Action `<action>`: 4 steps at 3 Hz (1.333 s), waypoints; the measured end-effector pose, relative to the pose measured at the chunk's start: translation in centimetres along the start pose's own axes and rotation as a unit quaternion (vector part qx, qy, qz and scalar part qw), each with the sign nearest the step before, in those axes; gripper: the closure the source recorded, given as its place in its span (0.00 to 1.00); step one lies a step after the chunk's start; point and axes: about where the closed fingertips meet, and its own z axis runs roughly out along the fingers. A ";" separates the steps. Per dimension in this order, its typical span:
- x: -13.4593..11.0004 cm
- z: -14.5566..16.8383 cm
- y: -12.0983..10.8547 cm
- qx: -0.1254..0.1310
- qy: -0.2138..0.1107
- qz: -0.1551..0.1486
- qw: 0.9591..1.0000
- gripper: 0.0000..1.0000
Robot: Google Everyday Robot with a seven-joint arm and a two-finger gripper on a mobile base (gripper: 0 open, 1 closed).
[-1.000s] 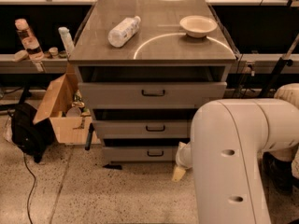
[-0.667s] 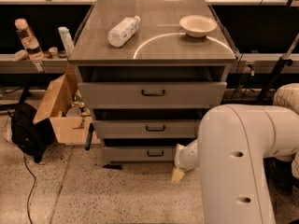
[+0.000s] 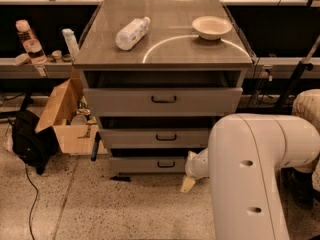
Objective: Open bottom drawer
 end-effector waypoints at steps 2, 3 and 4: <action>-0.6 2.0 -2.4 0.001 0.012 0.025 1.000 0.00; -0.7 2.2 -2.8 0.002 0.014 0.028 1.000 0.00; -0.3 1.8 -3.0 0.012 0.016 0.030 0.999 0.00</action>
Offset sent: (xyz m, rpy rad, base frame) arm 0.0560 -0.0029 -0.0159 -0.0112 0.0364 -0.0936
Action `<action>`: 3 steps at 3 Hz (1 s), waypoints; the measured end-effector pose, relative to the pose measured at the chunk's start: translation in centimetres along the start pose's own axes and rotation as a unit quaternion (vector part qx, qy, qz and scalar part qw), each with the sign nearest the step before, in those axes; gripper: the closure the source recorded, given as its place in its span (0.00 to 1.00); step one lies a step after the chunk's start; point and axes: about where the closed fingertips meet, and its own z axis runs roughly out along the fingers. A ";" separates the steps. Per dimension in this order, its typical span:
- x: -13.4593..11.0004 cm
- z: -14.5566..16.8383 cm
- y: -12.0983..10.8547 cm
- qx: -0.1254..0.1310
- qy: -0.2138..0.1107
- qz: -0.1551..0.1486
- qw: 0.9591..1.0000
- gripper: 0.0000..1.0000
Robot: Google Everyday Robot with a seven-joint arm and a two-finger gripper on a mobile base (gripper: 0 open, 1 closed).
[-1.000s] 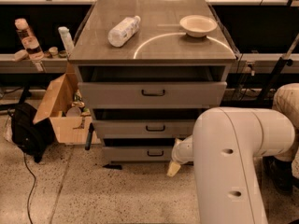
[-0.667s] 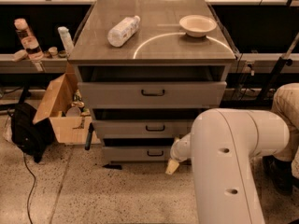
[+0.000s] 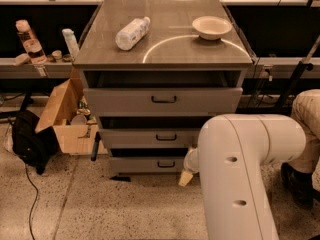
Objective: Open bottom drawer
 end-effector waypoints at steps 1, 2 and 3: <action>0.6 1.1 -0.3 0.009 0.002 0.010 1.000 0.00; 1.0 3.8 -0.2 0.010 0.005 0.017 1.000 0.00; 1.3 6.1 0.4 0.002 0.011 0.024 1.000 0.00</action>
Offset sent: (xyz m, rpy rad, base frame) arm 0.0257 0.0011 -0.0713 -0.0062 -0.0094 -0.0613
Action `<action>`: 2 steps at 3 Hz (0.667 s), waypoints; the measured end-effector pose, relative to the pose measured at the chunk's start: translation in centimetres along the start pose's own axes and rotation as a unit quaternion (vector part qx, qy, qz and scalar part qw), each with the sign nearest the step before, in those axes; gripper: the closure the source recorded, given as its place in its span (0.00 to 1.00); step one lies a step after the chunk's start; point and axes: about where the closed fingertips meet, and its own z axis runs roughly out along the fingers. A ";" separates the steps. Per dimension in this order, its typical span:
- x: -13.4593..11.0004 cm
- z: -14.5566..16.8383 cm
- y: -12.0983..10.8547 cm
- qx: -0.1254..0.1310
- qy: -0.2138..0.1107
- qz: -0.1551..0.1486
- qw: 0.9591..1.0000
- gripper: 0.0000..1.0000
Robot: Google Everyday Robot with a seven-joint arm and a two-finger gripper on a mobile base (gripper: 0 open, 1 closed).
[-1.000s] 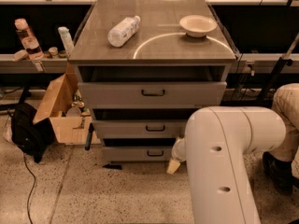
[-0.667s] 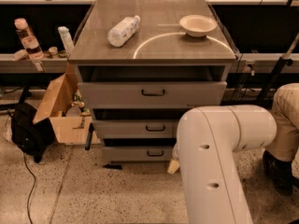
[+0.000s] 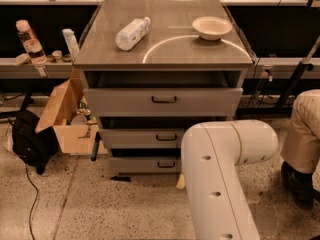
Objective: Open bottom drawer
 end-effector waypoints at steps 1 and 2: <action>0.2 1.8 0.7 -0.012 0.006 0.008 1.000 0.00; 0.0 3.4 0.8 -0.023 0.008 0.016 1.000 0.00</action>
Offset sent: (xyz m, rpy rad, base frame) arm 0.0171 0.0042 -0.0447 0.0222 0.0772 -0.0271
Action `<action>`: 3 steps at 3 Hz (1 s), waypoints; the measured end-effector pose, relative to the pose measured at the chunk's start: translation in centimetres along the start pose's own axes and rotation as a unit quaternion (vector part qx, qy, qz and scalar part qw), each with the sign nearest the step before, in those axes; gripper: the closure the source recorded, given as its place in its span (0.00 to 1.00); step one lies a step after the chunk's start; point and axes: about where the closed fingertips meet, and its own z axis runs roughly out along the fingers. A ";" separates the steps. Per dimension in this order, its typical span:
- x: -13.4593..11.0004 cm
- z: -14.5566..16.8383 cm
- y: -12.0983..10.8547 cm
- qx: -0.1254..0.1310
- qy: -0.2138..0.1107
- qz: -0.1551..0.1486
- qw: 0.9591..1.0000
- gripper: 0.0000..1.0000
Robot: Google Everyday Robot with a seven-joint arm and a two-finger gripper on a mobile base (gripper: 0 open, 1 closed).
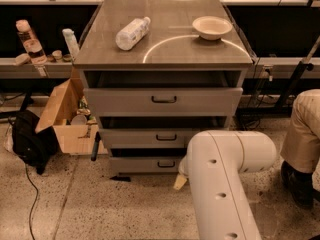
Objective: Open bottom drawer
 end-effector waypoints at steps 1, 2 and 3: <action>-0.9 0.8 -1.2 0.000 -0.003 0.000 1.000 0.00; -1.7 1.3 -2.3 -0.001 0.000 -0.006 1.000 0.00; -1.6 2.4 -2.2 -0.018 0.009 -0.008 1.000 0.00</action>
Offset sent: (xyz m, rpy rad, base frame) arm 0.0570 0.0069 0.0000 -0.0094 -0.0013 0.0265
